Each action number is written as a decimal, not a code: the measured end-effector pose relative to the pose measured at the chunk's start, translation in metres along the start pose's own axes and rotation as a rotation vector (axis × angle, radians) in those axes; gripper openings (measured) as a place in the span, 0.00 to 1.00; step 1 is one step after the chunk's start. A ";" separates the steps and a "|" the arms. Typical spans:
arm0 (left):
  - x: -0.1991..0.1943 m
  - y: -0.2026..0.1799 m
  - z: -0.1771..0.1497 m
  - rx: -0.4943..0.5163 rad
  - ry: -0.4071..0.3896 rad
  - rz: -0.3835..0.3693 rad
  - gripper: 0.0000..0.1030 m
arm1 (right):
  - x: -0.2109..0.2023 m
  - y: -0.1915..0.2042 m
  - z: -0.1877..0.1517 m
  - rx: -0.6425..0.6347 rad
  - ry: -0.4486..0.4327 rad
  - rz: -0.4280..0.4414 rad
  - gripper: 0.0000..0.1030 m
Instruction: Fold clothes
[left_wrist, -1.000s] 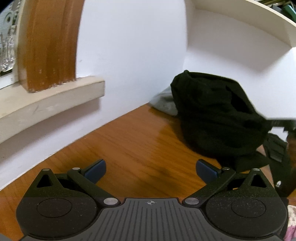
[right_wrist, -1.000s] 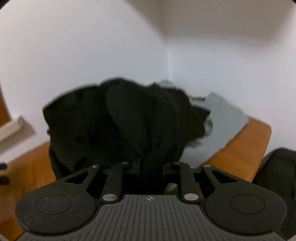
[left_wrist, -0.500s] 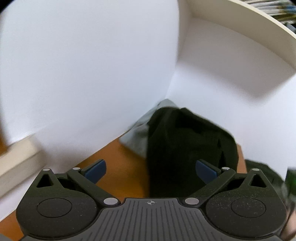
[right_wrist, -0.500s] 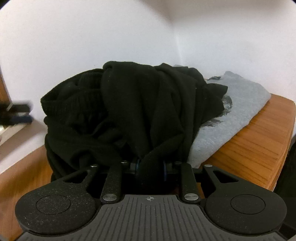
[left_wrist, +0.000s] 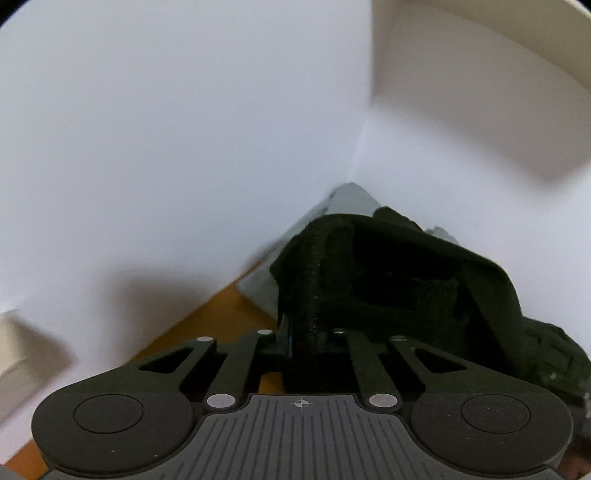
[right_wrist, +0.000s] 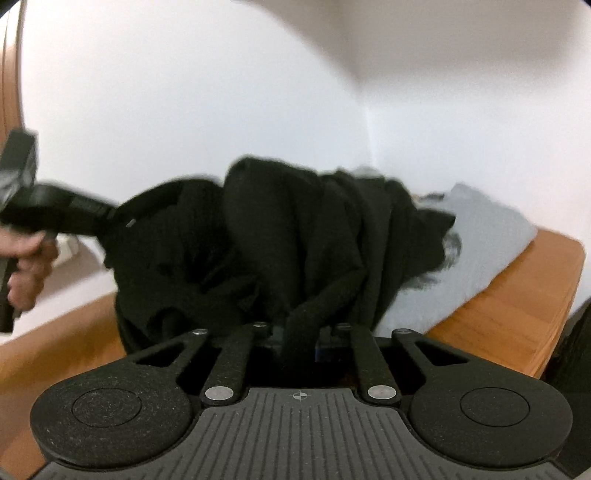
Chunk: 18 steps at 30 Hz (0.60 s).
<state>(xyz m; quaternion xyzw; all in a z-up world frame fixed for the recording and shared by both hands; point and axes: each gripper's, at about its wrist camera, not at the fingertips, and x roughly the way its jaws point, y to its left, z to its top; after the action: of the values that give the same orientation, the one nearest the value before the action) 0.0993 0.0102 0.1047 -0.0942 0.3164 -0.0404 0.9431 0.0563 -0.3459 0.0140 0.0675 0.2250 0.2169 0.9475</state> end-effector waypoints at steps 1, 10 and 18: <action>-0.015 0.005 -0.002 0.002 -0.017 0.004 0.07 | -0.005 0.003 0.003 0.007 -0.013 -0.003 0.11; -0.185 0.050 -0.042 -0.015 -0.182 -0.008 0.06 | -0.085 0.073 0.039 -0.001 -0.178 0.064 0.05; -0.248 0.088 -0.147 0.001 -0.092 -0.031 0.07 | -0.087 0.113 0.010 -0.017 -0.064 0.021 0.16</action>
<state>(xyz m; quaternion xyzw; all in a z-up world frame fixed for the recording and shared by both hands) -0.1853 0.1076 0.1180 -0.1004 0.2712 -0.0507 0.9559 -0.0525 -0.2837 0.0830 0.0689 0.1921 0.2263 0.9524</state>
